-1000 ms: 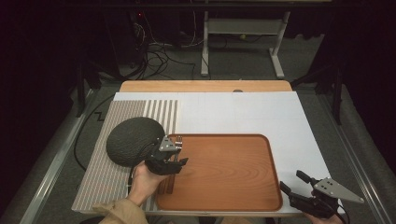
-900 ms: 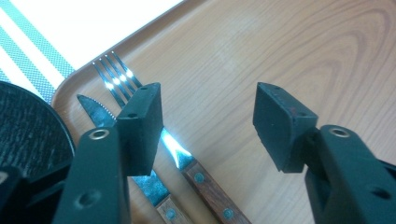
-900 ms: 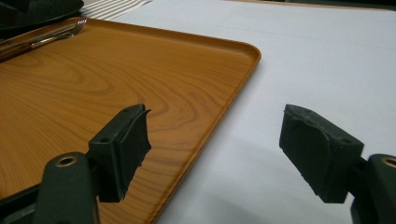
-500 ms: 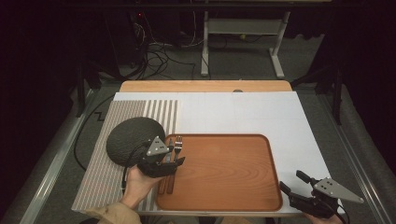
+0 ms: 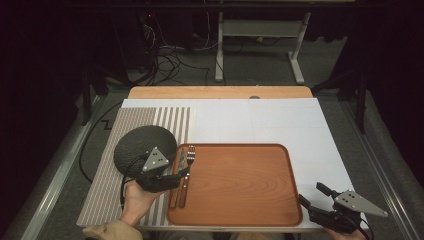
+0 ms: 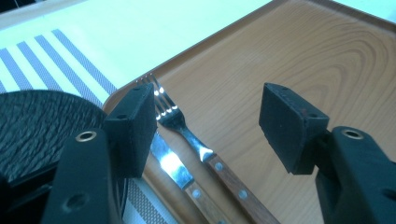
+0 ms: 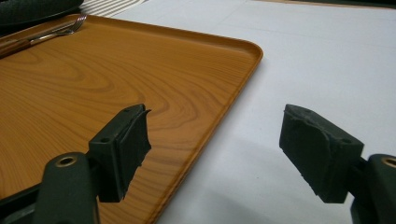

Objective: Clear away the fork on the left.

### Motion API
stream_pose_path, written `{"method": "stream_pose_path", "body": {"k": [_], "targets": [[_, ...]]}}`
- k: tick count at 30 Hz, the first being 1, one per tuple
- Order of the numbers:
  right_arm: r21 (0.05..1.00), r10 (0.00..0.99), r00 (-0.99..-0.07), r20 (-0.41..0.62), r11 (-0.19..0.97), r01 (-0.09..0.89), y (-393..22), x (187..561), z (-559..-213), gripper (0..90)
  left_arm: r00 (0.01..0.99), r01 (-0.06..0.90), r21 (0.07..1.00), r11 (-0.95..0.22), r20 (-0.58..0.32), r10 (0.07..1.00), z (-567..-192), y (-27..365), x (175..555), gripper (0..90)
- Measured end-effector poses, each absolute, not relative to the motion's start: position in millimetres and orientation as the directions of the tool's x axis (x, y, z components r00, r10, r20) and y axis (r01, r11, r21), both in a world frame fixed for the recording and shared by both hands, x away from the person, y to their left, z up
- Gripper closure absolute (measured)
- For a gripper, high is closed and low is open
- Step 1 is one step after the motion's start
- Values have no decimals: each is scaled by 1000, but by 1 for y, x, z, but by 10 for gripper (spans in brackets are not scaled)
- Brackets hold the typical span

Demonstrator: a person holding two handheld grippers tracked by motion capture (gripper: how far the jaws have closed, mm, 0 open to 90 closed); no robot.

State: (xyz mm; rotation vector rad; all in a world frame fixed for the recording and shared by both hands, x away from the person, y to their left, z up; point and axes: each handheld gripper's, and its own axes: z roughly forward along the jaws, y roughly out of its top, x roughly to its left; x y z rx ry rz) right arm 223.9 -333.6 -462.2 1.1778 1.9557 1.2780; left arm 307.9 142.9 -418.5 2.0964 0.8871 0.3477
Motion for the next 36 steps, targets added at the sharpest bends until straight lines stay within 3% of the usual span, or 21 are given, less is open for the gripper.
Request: {"method": "stream_pose_path", "body": {"k": [12,16,21,36], "targets": [[904,871,-490,34,182,387,-332,225,-463,247,689,435,814,-384,-27,724,-417,161,299,288],[905,871,-490,33,182,385,-332,225,-463,247,691,456,812,-364,-66,720,-417,168,299,288],[904,871,-491,34,182,386,-332,225,-463,247,690,429,836,-343,-59,721,-419,176,294,252],[904,871,-489,32,183,385,-332,225,-463,247,629,414,879,-236,-89,772,-426,210,281,252]]}}
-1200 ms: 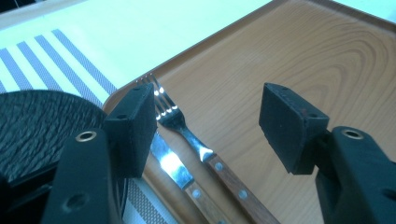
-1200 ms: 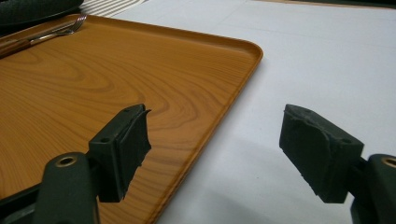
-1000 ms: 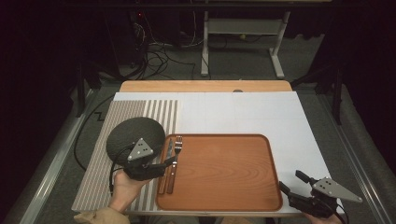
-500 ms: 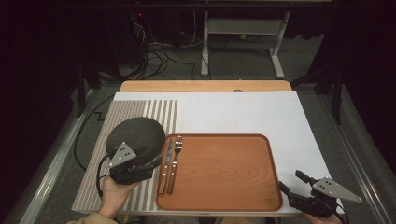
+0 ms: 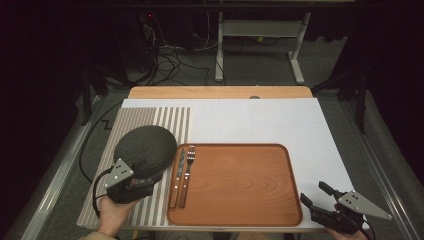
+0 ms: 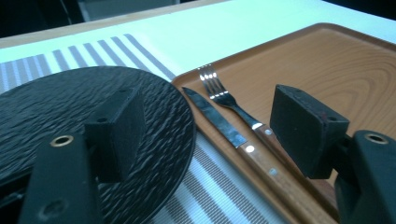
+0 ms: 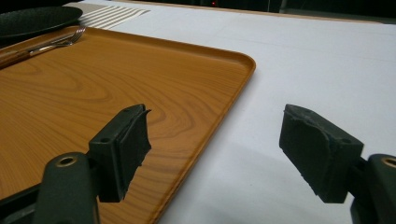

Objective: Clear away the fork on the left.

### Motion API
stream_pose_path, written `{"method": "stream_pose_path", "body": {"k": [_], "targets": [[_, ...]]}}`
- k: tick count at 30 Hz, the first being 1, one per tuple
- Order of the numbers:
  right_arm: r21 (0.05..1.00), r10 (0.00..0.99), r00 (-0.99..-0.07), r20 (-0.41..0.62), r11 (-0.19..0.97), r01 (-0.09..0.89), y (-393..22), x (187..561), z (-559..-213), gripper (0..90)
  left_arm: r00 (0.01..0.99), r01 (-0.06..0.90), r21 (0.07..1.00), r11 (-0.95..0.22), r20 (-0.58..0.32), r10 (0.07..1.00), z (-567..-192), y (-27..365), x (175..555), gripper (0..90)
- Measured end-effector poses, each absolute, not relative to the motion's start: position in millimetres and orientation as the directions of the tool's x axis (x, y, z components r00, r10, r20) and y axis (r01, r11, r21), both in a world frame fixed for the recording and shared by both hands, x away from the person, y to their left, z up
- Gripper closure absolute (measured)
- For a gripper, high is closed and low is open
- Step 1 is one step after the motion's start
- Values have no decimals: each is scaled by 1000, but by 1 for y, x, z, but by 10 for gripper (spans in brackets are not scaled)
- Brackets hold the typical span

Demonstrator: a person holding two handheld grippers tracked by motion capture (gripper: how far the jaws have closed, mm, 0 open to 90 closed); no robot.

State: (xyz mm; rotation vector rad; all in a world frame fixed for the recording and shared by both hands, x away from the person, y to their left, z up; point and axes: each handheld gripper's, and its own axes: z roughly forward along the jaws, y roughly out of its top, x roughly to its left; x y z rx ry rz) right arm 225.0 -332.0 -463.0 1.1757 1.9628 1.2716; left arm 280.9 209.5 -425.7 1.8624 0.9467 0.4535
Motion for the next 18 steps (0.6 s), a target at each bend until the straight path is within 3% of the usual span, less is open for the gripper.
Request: {"method": "stream_pose_path", "body": {"k": [18], "targets": [[925,883,-469,28,154,346,-336,222,-459,244,569,384,902,-199,-61,820,-441,243,263,252]]}}
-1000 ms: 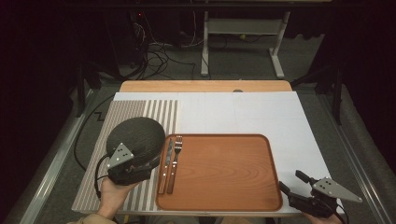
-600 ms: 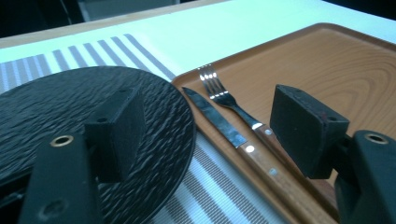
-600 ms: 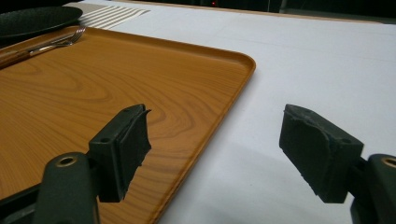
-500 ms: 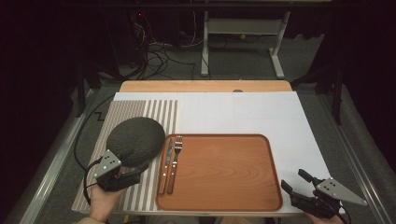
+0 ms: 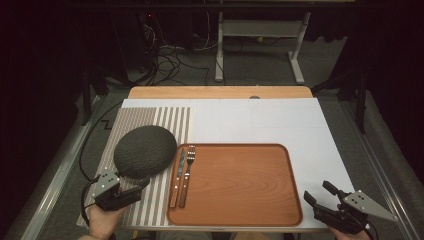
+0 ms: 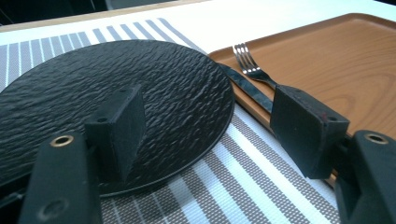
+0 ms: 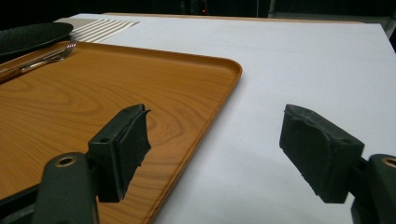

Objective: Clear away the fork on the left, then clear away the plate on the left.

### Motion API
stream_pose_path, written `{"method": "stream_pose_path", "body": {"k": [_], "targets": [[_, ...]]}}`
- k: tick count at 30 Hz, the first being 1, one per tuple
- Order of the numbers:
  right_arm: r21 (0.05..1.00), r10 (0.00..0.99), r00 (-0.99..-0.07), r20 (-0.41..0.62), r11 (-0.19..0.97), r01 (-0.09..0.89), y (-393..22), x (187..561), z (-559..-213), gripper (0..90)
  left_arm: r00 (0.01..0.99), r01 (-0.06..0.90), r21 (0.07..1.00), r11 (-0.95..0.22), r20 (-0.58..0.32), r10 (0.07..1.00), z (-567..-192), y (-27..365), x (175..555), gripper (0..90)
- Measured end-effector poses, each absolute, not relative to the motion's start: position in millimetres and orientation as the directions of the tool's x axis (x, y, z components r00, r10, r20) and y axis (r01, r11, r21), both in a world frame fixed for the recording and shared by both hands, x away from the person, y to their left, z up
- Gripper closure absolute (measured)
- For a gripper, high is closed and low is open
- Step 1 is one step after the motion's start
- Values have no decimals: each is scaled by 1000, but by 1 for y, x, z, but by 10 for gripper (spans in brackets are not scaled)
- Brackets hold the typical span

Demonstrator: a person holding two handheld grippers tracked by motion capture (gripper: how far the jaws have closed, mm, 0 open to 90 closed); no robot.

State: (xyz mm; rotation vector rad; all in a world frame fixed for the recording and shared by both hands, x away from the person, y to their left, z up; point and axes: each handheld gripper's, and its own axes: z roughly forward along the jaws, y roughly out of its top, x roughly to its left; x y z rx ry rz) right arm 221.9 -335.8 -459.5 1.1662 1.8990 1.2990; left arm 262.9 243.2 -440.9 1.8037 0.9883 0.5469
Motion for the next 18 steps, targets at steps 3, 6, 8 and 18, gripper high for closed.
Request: {"method": "stream_pose_path", "body": {"k": [3,6,8,18], "targets": [[929,887,-461,39,138,344,-338,222,-459,244,556,377,903,-206,-43,830,-444,248,259,252],[930,888,-456,50,124,345,-339,221,-459,243,551,368,904,-218,-24,834,-450,251,255,252],[931,890,-453,55,119,345,-339,221,-459,243,546,374,903,-210,-32,837,-454,254,254,251],[931,897,-439,56,112,347,-340,222,-459,242,507,402,902,-154,-79,858,-462,268,253,251]]}}
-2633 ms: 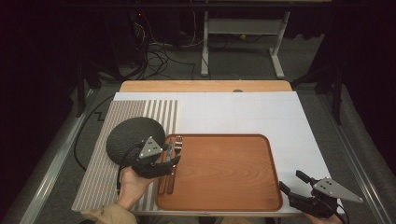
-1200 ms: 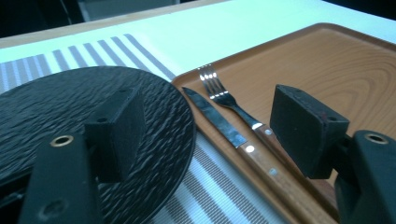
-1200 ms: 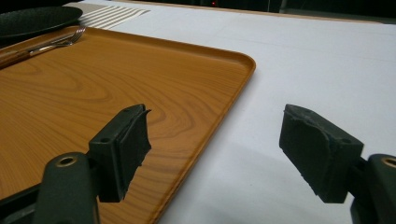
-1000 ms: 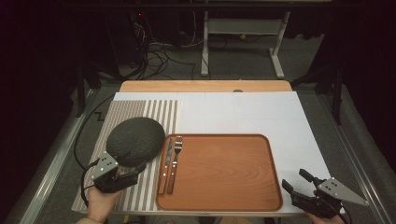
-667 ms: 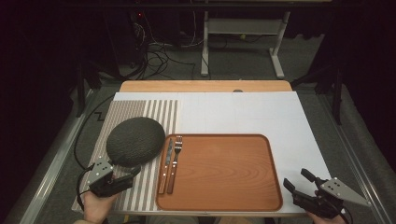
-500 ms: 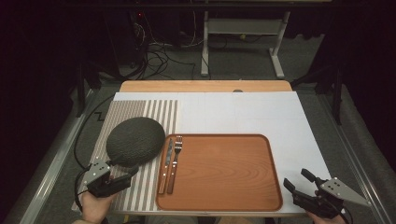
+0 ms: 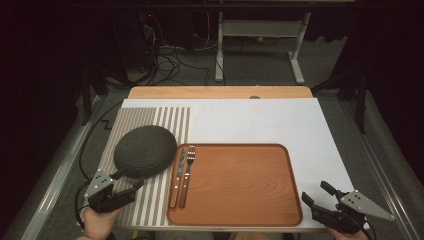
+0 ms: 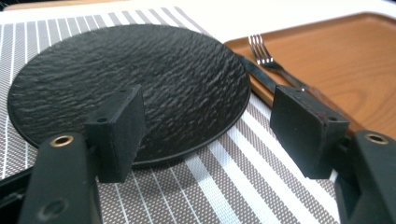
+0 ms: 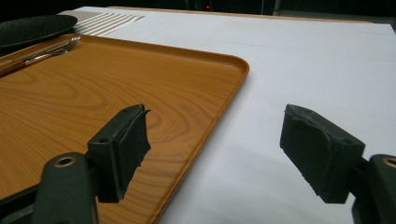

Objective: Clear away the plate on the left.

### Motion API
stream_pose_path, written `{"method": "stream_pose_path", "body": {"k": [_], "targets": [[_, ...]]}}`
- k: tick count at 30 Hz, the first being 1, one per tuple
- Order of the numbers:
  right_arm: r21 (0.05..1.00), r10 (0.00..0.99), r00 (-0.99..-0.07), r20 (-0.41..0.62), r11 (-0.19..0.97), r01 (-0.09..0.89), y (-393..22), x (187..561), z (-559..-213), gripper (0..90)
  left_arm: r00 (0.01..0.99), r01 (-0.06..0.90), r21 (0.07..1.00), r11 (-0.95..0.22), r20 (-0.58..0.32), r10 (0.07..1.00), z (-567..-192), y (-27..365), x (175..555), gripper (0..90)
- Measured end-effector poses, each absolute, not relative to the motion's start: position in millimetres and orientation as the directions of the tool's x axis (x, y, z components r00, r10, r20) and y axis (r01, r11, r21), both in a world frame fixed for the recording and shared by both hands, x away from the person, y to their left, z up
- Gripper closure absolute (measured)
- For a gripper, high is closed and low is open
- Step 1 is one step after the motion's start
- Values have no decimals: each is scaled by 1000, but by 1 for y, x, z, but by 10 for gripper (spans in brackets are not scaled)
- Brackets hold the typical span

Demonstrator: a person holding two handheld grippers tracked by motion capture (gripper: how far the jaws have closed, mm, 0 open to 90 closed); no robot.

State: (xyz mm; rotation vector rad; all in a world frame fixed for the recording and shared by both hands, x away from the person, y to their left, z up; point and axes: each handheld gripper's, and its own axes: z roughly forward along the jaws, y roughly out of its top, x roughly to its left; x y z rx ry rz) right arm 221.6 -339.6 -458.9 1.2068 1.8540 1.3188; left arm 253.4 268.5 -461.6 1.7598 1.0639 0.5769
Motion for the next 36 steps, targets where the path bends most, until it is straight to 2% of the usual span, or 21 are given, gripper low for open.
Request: {"method": "stream_pose_path", "body": {"k": [7,16,20,26,36], "targets": [[928,894,-446,49,124,351,-337,222,-459,242,475,415,904,-102,-120,872,-460,278,251,228],[927,889,-457,41,138,350,-336,221,-459,242,499,443,880,-172,-83,862,-460,275,252,228],[929,885,-464,39,140,344,-337,219,-459,242,496,433,874,-220,-28,868,-459,273,251,229],[924,880,-473,34,153,351,-335,221,-460,242,499,432,865,-256,7,867,-459,273,254,229],[921,878,-478,34,158,355,-334,222,-461,242,502,408,834,-372,135,854,-460,264,253,229]]}}
